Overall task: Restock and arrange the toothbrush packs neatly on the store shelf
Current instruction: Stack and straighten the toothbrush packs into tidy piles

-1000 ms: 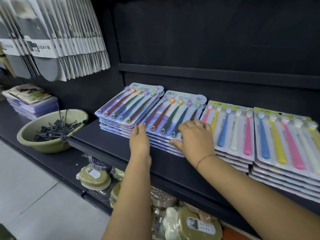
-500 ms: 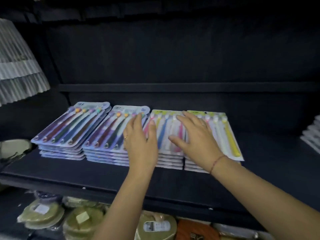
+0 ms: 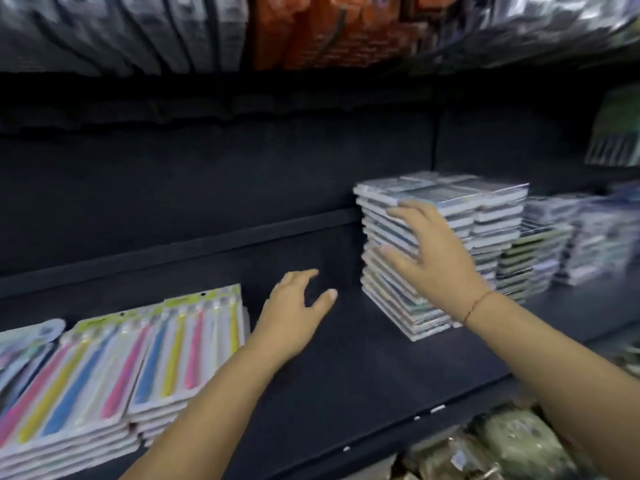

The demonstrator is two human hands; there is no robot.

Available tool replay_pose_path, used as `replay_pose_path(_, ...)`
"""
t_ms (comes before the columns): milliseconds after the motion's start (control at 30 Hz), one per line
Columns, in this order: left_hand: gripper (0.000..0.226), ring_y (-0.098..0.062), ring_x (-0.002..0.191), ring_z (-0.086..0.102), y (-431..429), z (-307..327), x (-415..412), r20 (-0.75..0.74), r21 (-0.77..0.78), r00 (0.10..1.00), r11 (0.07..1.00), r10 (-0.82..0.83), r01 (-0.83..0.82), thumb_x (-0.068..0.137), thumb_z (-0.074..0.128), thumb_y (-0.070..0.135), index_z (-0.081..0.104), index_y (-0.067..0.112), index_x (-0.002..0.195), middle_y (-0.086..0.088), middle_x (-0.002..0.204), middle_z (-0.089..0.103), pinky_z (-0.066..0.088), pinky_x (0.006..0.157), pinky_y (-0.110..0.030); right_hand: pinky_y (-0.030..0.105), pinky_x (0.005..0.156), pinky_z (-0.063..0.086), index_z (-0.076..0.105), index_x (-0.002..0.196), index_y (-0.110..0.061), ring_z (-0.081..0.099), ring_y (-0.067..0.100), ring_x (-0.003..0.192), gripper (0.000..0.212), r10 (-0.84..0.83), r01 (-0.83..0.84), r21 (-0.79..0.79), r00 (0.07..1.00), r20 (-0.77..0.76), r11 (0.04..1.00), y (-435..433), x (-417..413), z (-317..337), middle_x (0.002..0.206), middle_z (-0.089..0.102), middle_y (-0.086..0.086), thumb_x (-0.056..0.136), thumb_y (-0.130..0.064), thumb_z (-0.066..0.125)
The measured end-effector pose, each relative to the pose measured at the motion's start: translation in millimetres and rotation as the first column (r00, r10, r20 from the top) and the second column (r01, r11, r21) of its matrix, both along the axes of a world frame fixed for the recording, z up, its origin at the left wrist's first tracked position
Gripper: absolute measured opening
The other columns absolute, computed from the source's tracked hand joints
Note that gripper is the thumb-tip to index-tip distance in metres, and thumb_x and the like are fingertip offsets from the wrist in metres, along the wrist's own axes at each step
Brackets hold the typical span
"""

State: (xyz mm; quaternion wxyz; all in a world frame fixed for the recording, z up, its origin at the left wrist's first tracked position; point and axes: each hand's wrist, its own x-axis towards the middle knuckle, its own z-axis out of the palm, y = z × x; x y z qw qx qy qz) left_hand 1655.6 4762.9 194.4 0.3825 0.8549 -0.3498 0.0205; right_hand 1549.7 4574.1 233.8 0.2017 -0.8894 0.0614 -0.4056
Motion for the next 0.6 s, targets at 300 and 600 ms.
replay_pose_path(300, 0.041, -0.021, 0.110, 0.055, -132, 80, -20, -0.767, -0.439, 0.574, 0.888, -0.288, -0.140, 0.091, 0.057, 0.056, 0.057, 0.017, 0.102, 0.001, 0.110, 0.054, 0.047, 0.100, -0.039, 0.041, 0.098, 0.043, 0.066, 0.109, -0.019, 0.054, 0.018, 0.108, 0.032, -0.183, 0.183, 0.033, 0.927, 0.326, 0.983, -100, -42, 44, 0.108, 0.059, -0.006, 0.090, -0.039, 0.052)
replay_pose_path(600, 0.066, -0.037, 0.095, 0.064, -172, 92, -11, -0.924, -0.333, 0.280, 0.908, -0.260, -0.256, 0.075, 0.072, 0.063, 0.067, 0.010, 0.114, -0.017, 0.107, 0.068, 0.053, 0.082, -0.051, 0.053, 0.119, 0.012, 0.054, 0.136, -0.029, 0.027, 0.011, 0.143, 0.039, -0.134, 0.134, -0.002, 0.991, -0.026, 0.991, -135, -26, 19, 0.143, 0.049, -0.010, 0.100, -0.041, 0.046)
